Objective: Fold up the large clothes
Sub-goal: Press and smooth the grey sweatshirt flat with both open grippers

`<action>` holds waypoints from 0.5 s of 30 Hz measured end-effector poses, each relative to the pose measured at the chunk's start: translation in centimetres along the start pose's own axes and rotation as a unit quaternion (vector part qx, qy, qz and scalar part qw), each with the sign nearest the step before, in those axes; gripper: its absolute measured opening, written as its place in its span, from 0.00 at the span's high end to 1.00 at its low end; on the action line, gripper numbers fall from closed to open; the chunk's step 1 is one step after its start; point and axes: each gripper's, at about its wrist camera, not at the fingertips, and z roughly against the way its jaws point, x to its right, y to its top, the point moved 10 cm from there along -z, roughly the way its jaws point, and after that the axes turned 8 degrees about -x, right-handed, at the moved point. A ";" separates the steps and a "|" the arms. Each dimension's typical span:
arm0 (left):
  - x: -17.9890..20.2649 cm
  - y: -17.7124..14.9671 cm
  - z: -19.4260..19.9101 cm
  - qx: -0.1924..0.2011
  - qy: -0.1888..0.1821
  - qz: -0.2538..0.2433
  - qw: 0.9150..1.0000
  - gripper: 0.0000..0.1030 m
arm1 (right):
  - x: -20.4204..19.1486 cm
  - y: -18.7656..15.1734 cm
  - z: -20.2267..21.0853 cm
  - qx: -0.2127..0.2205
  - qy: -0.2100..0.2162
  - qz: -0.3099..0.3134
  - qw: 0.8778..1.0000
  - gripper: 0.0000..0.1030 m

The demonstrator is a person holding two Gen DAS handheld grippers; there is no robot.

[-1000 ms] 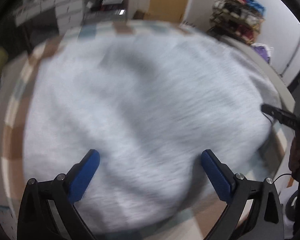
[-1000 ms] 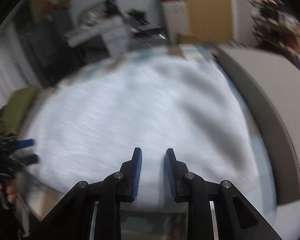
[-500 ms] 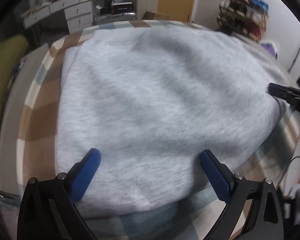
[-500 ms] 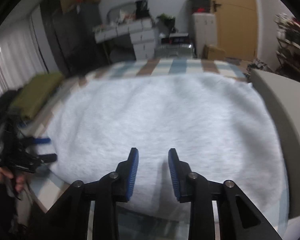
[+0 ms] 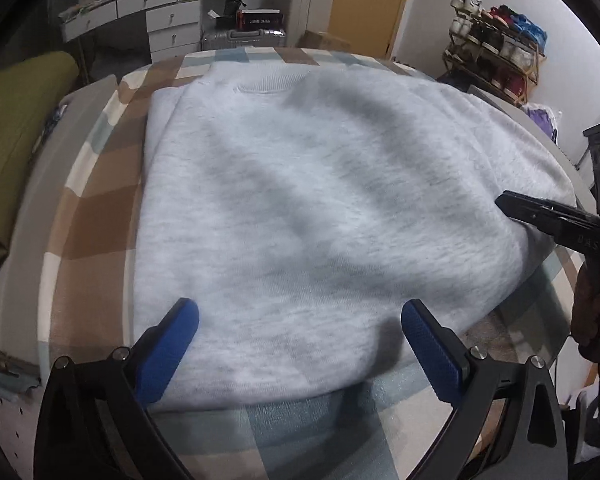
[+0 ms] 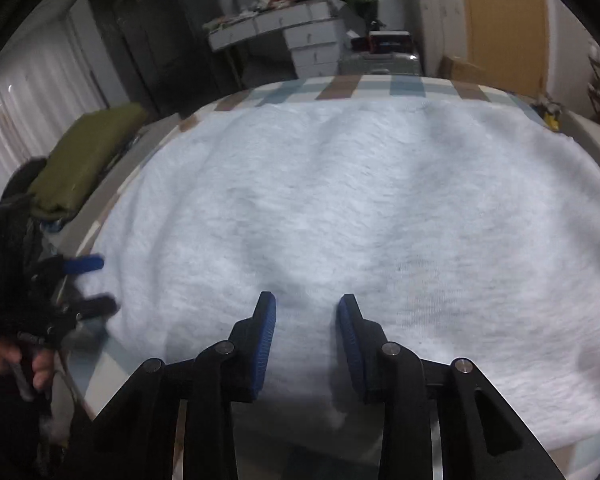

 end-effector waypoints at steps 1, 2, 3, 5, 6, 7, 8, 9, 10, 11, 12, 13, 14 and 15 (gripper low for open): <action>-0.3 -0.1 0.7 0.003 -0.007 0.017 1.000 0.05 | 0.1 0.1 0.3 -0.002 0.003 -0.005 1.000 0.67; -0.8 -0.3 1.7 0.010 -0.017 0.036 0.999 0.05 | -0.1 0.4 0.9 0.000 0.012 -0.014 1.000 0.68; -1.6 -0.4 2.4 0.013 -0.022 0.058 0.998 0.05 | -0.7 0.7 1.6 0.008 0.028 -0.014 0.999 0.68; -3.7 -1.5 3.8 0.000 -0.038 0.138 0.990 0.05 | -2.0 1.8 3.2 0.035 0.047 0.003 0.998 0.68; -4.3 -1.9 4.3 0.003 -0.057 0.168 0.984 0.05 | -2.9 2.0 3.9 0.050 0.045 0.019 0.998 0.68; -5.0 -2.4 4.8 0.013 -0.081 0.203 0.976 0.03 | -3.8 2.3 4.5 0.059 0.044 0.034 0.997 0.68; -5.5 -3.3 4.8 0.010 -0.088 0.232 0.969 0.03 | -4.7 2.1 4.8 0.064 0.048 0.045 0.996 0.67; -5.5 -3.6 4.3 0.004 -0.097 0.247 0.964 0.03 | -5.3 1.8 5.1 0.067 0.053 0.052 0.995 0.66; -5.3 -3.7 3.6 -0.002 -0.118 0.256 0.959 0.03 | -6.1 1.8 5.0 0.068 0.060 0.056 0.994 0.65; -4.9 -3.8 2.8 -0.010 -0.136 0.264 0.955 0.03 | -6.8 1.6 4.8 0.065 0.068 0.057 0.994 0.65; -4.4 -3.6 2.1 -0.016 -0.151 0.267 0.952 0.04 | -7.3 1.4 5.0 0.062 0.076 0.057 0.993 0.65; -4.1 -3.2 2.1 -0.004 -0.150 0.263 0.953 0.03 | -7.7 1.5 4.8 0.058 0.084 0.057 0.993 0.65; -3.7 -2.8 2.0 0.000 -0.143 0.254 0.957 0.03 | -8.0 1.5 4.8 0.058 0.083 0.054 0.993 0.65; -3.4 -2.6 1.8 -0.003 -0.148 0.251 0.957 0.03 | -8.0 1.3 4.8 0.057 0.082 0.052 0.994 0.64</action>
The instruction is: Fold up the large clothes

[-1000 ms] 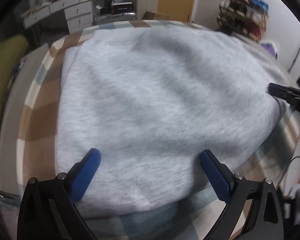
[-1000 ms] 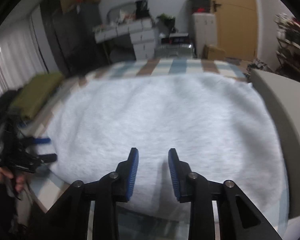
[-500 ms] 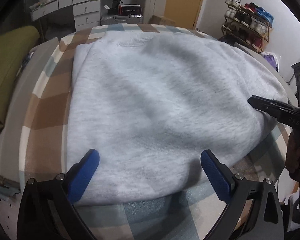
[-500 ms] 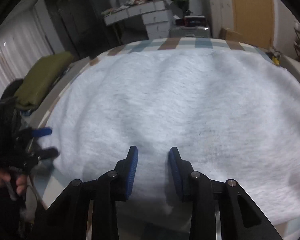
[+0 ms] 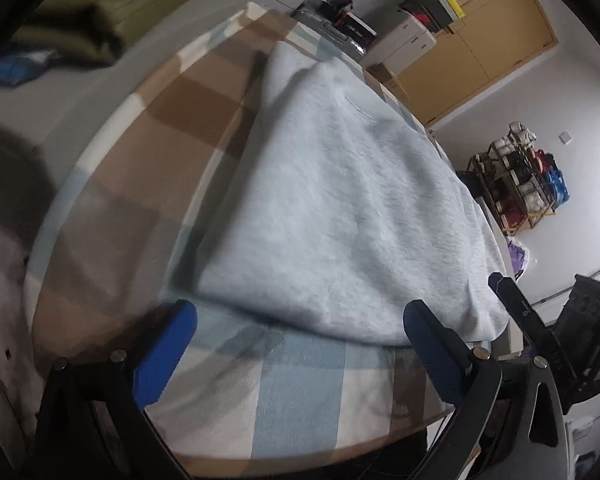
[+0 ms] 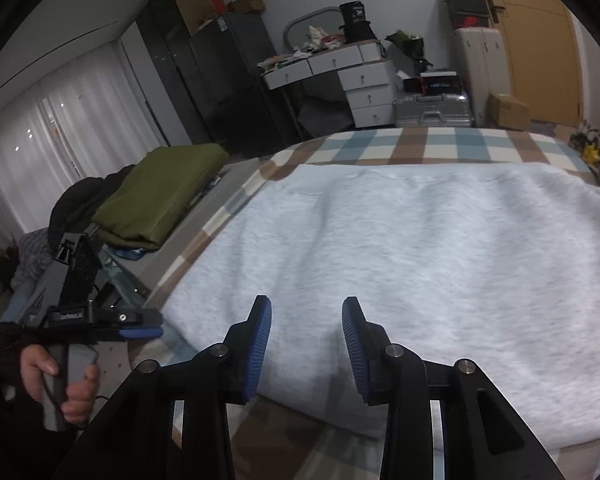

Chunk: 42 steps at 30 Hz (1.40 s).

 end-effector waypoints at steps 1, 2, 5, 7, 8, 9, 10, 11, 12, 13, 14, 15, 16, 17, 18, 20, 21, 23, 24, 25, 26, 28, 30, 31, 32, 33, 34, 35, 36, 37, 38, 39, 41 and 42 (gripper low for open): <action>0.3 0.5 -0.4 0.004 -0.006 -0.001 1.000 0.03 | 0.0 0.2 0.0 -0.001 0.004 -0.002 1.000 0.63; 0.7 1.1 -0.8 0.013 -0.009 0.000 1.000 0.03 | -0.2 0.6 0.0 -0.002 0.008 -0.005 1.000 0.63; 1.6 2.2 -1.2 0.027 -0.025 0.003 0.999 0.03 | 0.2 1.3 -0.1 -0.005 -0.005 0.002 1.000 0.59; 1.7 2.3 -0.7 0.039 -0.030 0.003 0.999 0.09 | -0.2 3.2 -0.4 -0.017 -0.009 0.008 1.000 0.51; 2.0 2.7 -1.0 0.051 -0.024 0.001 0.998 0.19 | -0.5 4.2 -0.8 -0.027 -0.011 0.011 1.000 0.45; 2.0 2.9 -1.0 0.062 -0.013 -0.006 0.998 0.25 | -1.0 5.4 -1.2 -0.039 -0.014 0.019 0.999 0.39; 2.4 2.9 -1.0 0.072 -0.003 -0.021 0.997 0.32 | -1.4 6.7 -1.8 -0.048 -0.015 0.027 0.998 0.37; 2.7 2.8 -0.8 0.083 0.008 -0.039 0.996 0.38 | -1.9 8.4 -2.5 -0.054 -0.011 0.031 0.998 0.36; 3.1 2.8 -0.7 0.097 0.028 -0.056 0.993 0.42 | -2.5 9.7 -3.2 -0.061 -0.001 0.032 0.998 0.36; 3.8 2.8 -0.5 0.114 0.050 -0.078 0.989 0.49 | -3.2 11.1 -4.1 -0.074 0.013 0.031 0.997 0.35; 4.7 2.6 -0.6 0.124 0.067 -0.104 0.985 0.52 | -4.0 12.8 -5.9 -0.104 0.021 0.030 0.994 0.32; 5.2 2.6 -0.8 0.128 0.086 -0.126 0.980 0.53 | -4.6 13.7 -7.3 -0.126 0.018 0.033 0.991 0.32; 5.8 2.5 -1.2 0.133 0.111 -0.150 0.973 0.55 | -5.7 14.6 -9.6 -0.162 0.015 0.045 0.986 0.32; 6.6 2.3 -1.8 0.133 0.142 -0.182 0.964 0.61 | -6.8 15.0 -11.7 -0.197 0.017 0.059 0.978 0.32; 7.1 2.2 -2.1 0.133 0.158 -0.200 0.958 0.65 | -7.8 15.1 -13.9 -0.233 0.017 0.069 0.970 0.32; 7.6 2.1 -2.7 0.135 0.185 -0.229 0.946 0.66 | -9.1 14.6 -18.1 -0.302 0.000 0.082 0.950 0.32; 7.8 2.0 -2.9 0.134 0.196 -0.241 0.941 0.66 | -9.5 14.3 -19.7 -0.325 -0.007 0.086 0.942 0.32; 8.1 1.8 -3.0 0.139 0.210 -0.262 0.931 0.66 | -10.0 13.2 -23.1 -0.376 -0.051 0.113 0.918 0.32; 8.2 1.8 -3.1 0.140 0.216 -0.269 0.928 0.66 | -9.9 12.6 -24.3 -0.396 -0.075 0.128 0.906 0.32; 8.3 1.9 -3.3 0.141 0.220 -0.276 0.925 0.66 | -9.9 11.9 -25.4 -0.415 -0.093 0.142 0.894 0.32; 8.3 1.8 -3.4 0.141 0.223 -0.286 0.921 0.66 | -9.7 11.3 -26.1 -0.428 -0.106 0.153 0.884 0.32; 8.6 1.7 -3.5 0.142 0.227 -0.302 0.915 0.67 | -9.0 10.0 -27.8 -0.457 -0.151 0.179 0.858 0.32; 9.2 1.2 -3.3 0.140 0.227 -0.321 0.909 0.69 | -8.7 9.5 -28.6 -0.465 -0.170 0.188 0.848 0.39; 9.4 1.2 -3.3 0.140 0.225 -0.327 0.907 0.69 | -8.5 9.1 -28.9 -0.469 -0.177 0.196 0.843 0.47; 9.5 1.3 -3.2 0.139 0.220 -0.331 0.907 0.69 | -8.7 8.8 -29.1 -0.471 -0.173 0.202 0.841 0.63; 9.3 1.4 -3.0 0.138 0.213 -0.330 0.909 0.69 | -8.8 8.6 -29.1 -0.468 -0.173 0.210 0.841 0.67; 8.9 1.5 -2.6 0.138 0.207 -0.326 0.912 0.69 | -9.0 8.5 -29.0 -0.464 -0.171 0.220 0.841 0.69; 8.4 1.7 -2.1 0.139 0.200 -0.320 0.915 0.68 | -9.1 8.5 -28.9 -0.462 -0.166 0.223 0.842 0.76; 8.0 1.8 -1.8 0.138 0.198 -0.312 0.919 0.68 | -9.2 8.6 -28.7 -0.456 -0.157 0.219 0.848 0.79; 7.3 1.9 -1.4 0.137 0.203 -0.300 0.922 0.62 | -9.2 8.7 -28.4 -0.452 -0.148 0.211 0.854 0.81; 6.6 2.1 -0.7 0.142 0.211 -0.287 0.924 0.50 | -9.2 9.1 -28.2 -0.445 -0.136 0.196 0.863 0.83; 6.0 2.2 -0.2 0.150 0.222 -0.278 0.923 0.43 | -9.1 9.4 -27.9 -0.438 -0.126 0.184 0.871 0.84; 4.8 2.5 1.8 0.175 0.245 -0.254 0.919 0.27 | -8.9 10.1 -27.2 -0.420 -0.108 0.166 0.885 0.85; 4.4 2.6 2.5 0.185 0.242 -0.246 0.920 0.24 | -8.9 10.3 -26.8 -0.412 -0.099 0.161 0.891 0.85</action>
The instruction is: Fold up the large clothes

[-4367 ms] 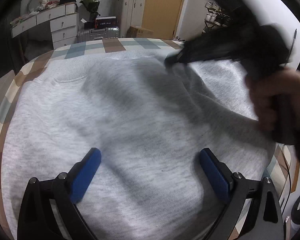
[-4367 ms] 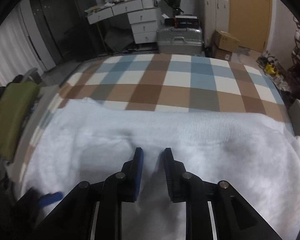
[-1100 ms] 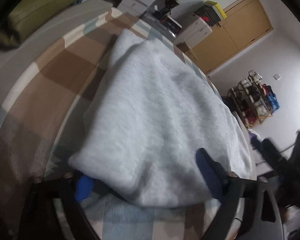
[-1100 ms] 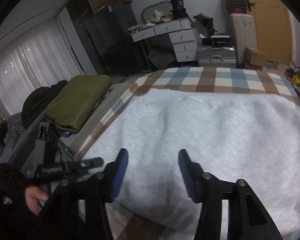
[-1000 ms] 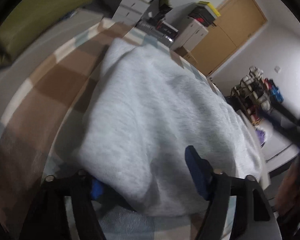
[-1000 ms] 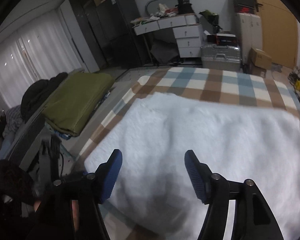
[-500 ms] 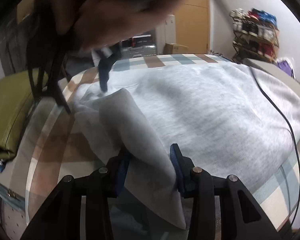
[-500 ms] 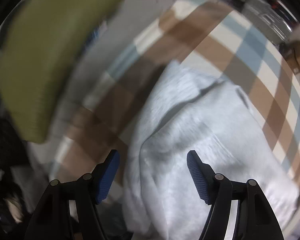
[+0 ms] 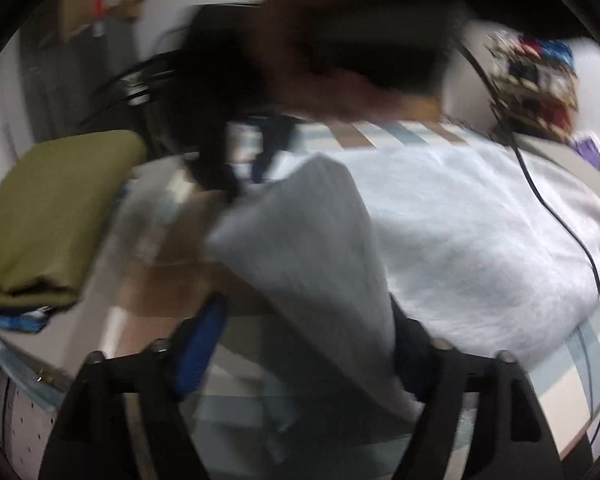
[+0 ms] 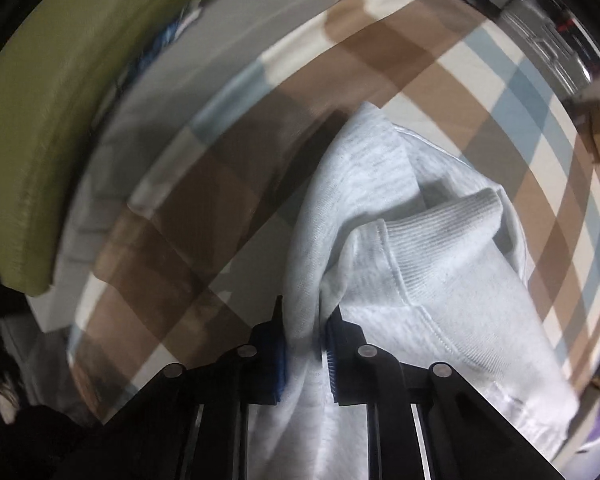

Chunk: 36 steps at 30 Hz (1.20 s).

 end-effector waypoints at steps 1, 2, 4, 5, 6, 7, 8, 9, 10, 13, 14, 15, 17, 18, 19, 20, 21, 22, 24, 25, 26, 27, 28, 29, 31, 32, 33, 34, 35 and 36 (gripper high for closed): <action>-0.4 0.0 0.2 0.002 -0.007 0.007 1.000 0.24 | 0.1 -0.2 0.4 0.011 0.011 -0.003 1.000 0.85; -0.6 0.0 0.1 0.003 -0.019 0.009 1.000 0.24 | 0.3 -0.4 0.9 0.021 0.023 -0.010 0.999 0.85; -0.7 0.0 -0.5 -0.005 -0.036 0.015 0.999 0.24 | 0.5 -0.9 1.5 0.038 0.042 -0.019 0.998 0.85; -0.8 0.0 -0.8 -0.011 -0.052 0.021 0.998 0.34 | 0.6 -1.1 1.8 0.044 0.046 -0.021 0.998 0.86; -0.6 0.2 -1.2 -0.015 -0.067 0.028 0.997 0.46 | 0.5 -1.2 2.0 0.052 0.049 -0.021 0.997 0.86; -0.7 0.1 -1.4 -0.023 -0.088 0.036 0.995 0.75 | 0.5 -1.4 2.3 0.061 0.050 -0.017 0.997 0.86; -0.9 0.0 -1.4 -0.030 -0.100 0.040 0.994 0.86 | 0.6 -1.6 2.7 0.074 0.049 -0.016 0.996 0.86; -1.2 0.0 -1.5 -0.030 -0.091 0.038 0.995 0.86 | 0.6 -1.6 3.1 0.083 0.057 -0.018 0.995 0.86; -1.6 0.1 -1.3 -0.023 -0.081 0.028 0.996 0.88 | 1.3 -1.7 3.2 0.090 0.067 -0.022 0.993 0.86; -3.8 0.5 -0.7 -0.017 -0.062 0.027 0.998 0.94 | 0.8 -0.8 4.7 0.117 0.097 -0.022 0.988 0.86; -4.7 0.8 -0.5 -0.013 -0.048 0.025 0.998 0.95 | 0.7 -0.3 5.6 0.131 0.107 -0.022 0.985 0.87; -5.8 1.1 0.0 -0.007 -0.035 0.023 0.999 0.95 | 0.6 0.1 6.6 0.145 0.120 -0.020 0.982 0.87; -7.7 2.2 1.0 0.004 -0.016 0.021 1.000 0.95 | -0.5 1.7 9.0 0.173 0.153 -0.019 0.973 0.87; -8.6 3.0 1.8 0.014 -0.005 0.018 1.000 0.96 | -0.9 2.1 10.5 0.196 0.171 -0.015 0.965 0.87; -9.7 4.1 2.9 0.026 0.008 0.014 1.000 0.96 | -1.6 2.2 11.5 0.216 0.182 -0.013 0.959 0.87; -10.3 5.1 3.8 0.035 0.013 0.012 0.999 0.96 | -1.6 2.3 13.7 0.246 0.204 -0.012 0.948 0.87; -10.9 6.7 5.2 0.051 0.014 0.011 0.999 0.96 | -1.3 2.2 15.4 0.271 0.224 -0.015 0.936 0.88; -10.9 8.3 6.8 0.071 0.012 0.006 0.997 0.96 | -0.8 1.7 17.2 0.294 0.245 -0.020 0.924 0.88; -9.4 11.2 9.4 0.109 0.010 -0.025 0.994 0.96 | 0.7 0.2 20.5 0.335 0.286 -0.030 0.897 0.88; -8.1 12.3 10.9 0.129 0.007 -0.044 0.991 0.96 | 1.8 -1.3 22.3 0.357 0.305 -0.032 0.882 0.88; -5.9 13.6 12.7 0.152 -0.009 -0.069 0.986 0.96 | 3.0 -3.0 24.0 0.378 0.320 -0.035 0.868 0.88; -4.0 14.0 13.6 0.162 -0.029 -0.091 0.982 0.96 | 4.3 -5.1 25.1 0.395 0.331 -0.038 0.856 0.88; -1.6 14.2 14.4 0.163 -0.051 -0.118 0.978 0.96 | 5.7 -7.2 25.8 0.409 0.333 -0.042 0.849 0.88; 1.1 14.0 14.8 0.161 -0.076 -0.141 0.974 0.96 | 6.7 -8.8 26.1 0.417 0.330 -0.047 0.845 0.88; 5.8 12.8 14.9 0.143 -0.130 -0.181 0.964 0.96 | 9.7 -14.6 25.6 0.430 0.328 -0.070 0.838 0.88; 7.6 11.9 14.8 0.137 -0.143 -0.200 0.960 0.96 | 11.1 -17.2 24.6 0.432 0.328 -0.090 0.836 0.88; 9.8 10.7 14.4 0.128 -0.147 -0.228 0.954 0.96 | 12.5 -19.4 23.3 0.428 0.324 -0.112 0.836 0.88; 11.4 9.4 13.9 0.117 -0.149 -0.255 0.948 0.96 | 13.4 -20.8 22.5 0.423 0.321 -0.130 0.837 0.88; 13.5 7.7 13.0 0.098 -0.151 -0.286 0.941 0.95 | 15.3 -23.5 20.1 0.409 0.323 -0.162 0.838 0.88; 14.5 6.8 12.5 0.088 -0.153 -0.303 0.936 0.95 | 16.6 -25.5 18.3 0.393 0.324 -0.186 0.840 0.88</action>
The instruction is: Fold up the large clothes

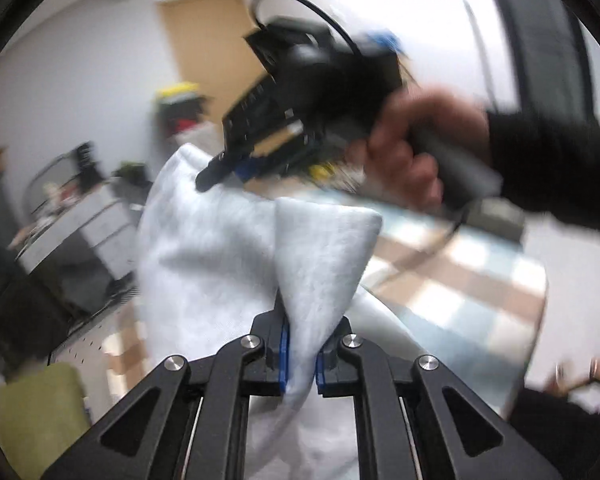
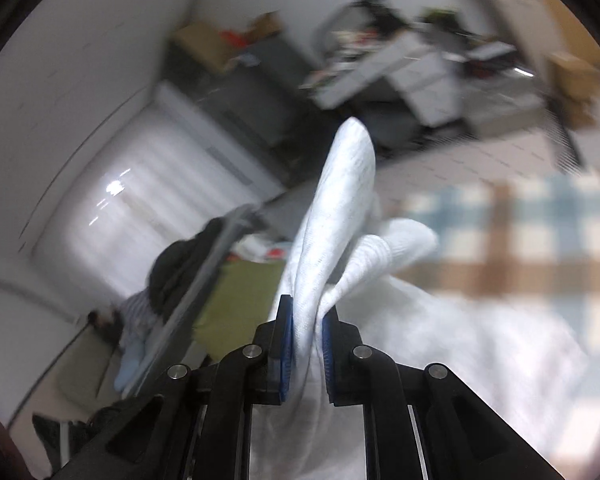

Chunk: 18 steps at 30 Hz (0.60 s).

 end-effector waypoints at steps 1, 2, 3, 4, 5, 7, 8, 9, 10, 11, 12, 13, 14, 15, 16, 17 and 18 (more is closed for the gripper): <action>1.7 -0.5 -1.0 -0.014 -0.016 -0.019 1.000 0.95 | 2.8 -1.8 1.0 -0.010 -0.025 -0.029 0.999 0.88; 3.2 -1.2 -1.7 -0.030 -0.033 -0.037 0.998 0.95 | 5.2 -3.4 1.3 -0.024 -0.046 -0.047 0.998 0.88; 3.5 -1.9 -2.5 -0.044 -0.048 -0.045 0.997 0.95 | 7.3 -5.1 1.5 -0.037 -0.067 -0.061 0.995 0.88; 4.6 -2.6 -3.5 -0.067 -0.069 -0.049 0.994 0.95 | 9.0 -6.4 1.5 -0.052 -0.085 -0.076 0.992 0.88; 5.4 -3.3 -4.4 -0.087 -0.094 -0.048 0.991 0.94 | 10.7 -7.8 1.3 -0.067 -0.102 -0.091 0.988 0.88; 5.9 -4.5 -5.9 -0.121 -0.124 -0.040 0.984 0.92 | 12.9 -8.8 0.5 -0.084 -0.127 -0.099 0.983 0.88; 6.0 -5.1 -6.5 -0.139 -0.132 -0.036 0.981 0.92 | 13.7 -9.4 0.0 -0.089 -0.141 -0.096 0.981 0.88; 6.4 -5.1 -6.6 -0.145 -0.136 -0.036 0.979 0.92 | 13.9 -9.6 -0.6 -0.094 -0.145 -0.094 0.981 0.88; 6.6 -5.0 -6.2 -0.148 -0.139 -0.038 0.978 0.91 | 14.3 -9.6 -1.2 -0.099 -0.147 -0.094 0.980 0.88; 7.1 -4.5 -4.9 -0.151 -0.141 -0.038 0.978 0.90 | 14.9 -9.1 -1.9 -0.104 -0.147 -0.093 0.979 0.87; 7.3 -5.7 -3.4 -0.149 -0.154 -0.034 0.976 0.89 | 15.0 -9.1 -2.4 -0.111 -0.151 -0.089 0.978 0.87; 7.3 -5.3 -2.1 -0.144 -0.177 -0.024 0.973 0.82 | 15.2 -9.0 -2.7 -0.114 -0.160 -0.083 0.977 0.86; 7.4 -5.1 -0.8 -0.138 -0.202 -0.012 0.970 0.73 | 15.3 -8.6 -3.0 -0.118 -0.172 -0.074 0.975 0.84; 7.1 -4.8 0.2 -0.129 -0.217 -0.004 0.968 0.67 | 15.7 -8.4 -3.5 -0.125 -0.181 -0.067 0.973 0.84; 6.5 -4.1 1.6 -0.107 -0.221 0.007 0.969 0.49 | 15.9 -8.6 -3.8 -0.131 -0.184 -0.067 0.972 0.83; 5.7 -3.5 2.4 -0.084 -0.211 0.016 0.974 0.31 | 15.9 -8.6 -4.2 -0.136 -0.183 -0.072 0.971 0.82; 4.3 -2.8 3.2 -0.054 -0.183 0.025 0.981 0.25 | 15.2 -8.8 -4.7 -0.139 -0.183 -0.075 0.970 0.82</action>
